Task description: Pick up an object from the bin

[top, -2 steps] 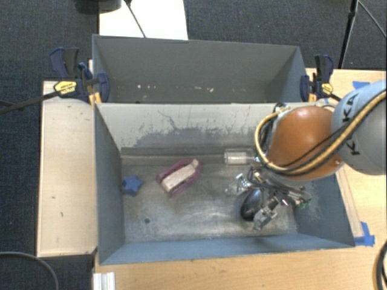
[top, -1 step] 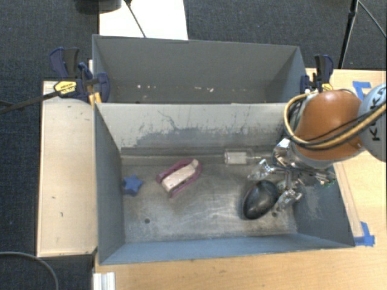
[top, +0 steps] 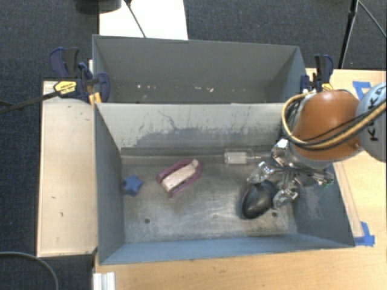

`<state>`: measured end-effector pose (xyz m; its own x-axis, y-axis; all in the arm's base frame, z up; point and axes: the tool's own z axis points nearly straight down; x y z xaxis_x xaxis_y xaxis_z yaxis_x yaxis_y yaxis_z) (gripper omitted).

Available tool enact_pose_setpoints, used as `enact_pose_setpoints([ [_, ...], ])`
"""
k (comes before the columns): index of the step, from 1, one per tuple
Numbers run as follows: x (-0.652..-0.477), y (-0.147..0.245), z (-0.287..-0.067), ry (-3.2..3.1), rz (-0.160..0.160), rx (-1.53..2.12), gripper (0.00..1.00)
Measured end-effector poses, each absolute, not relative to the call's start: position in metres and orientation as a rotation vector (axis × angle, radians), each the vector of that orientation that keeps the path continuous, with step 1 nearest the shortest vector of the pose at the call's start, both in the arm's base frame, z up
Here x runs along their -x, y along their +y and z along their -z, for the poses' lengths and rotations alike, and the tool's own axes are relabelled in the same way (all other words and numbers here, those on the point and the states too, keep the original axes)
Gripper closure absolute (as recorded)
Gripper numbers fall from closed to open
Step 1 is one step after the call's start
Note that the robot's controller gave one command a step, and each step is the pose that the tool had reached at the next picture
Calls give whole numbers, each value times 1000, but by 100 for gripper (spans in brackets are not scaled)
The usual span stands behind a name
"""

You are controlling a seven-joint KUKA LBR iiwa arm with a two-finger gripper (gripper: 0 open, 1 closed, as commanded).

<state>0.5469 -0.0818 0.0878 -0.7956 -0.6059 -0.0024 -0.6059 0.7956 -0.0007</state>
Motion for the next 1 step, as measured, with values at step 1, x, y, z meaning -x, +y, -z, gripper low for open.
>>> enact_pose_setpoints([
  [1, -541, -86, -184, 2957, 7, 1034, 100],
])
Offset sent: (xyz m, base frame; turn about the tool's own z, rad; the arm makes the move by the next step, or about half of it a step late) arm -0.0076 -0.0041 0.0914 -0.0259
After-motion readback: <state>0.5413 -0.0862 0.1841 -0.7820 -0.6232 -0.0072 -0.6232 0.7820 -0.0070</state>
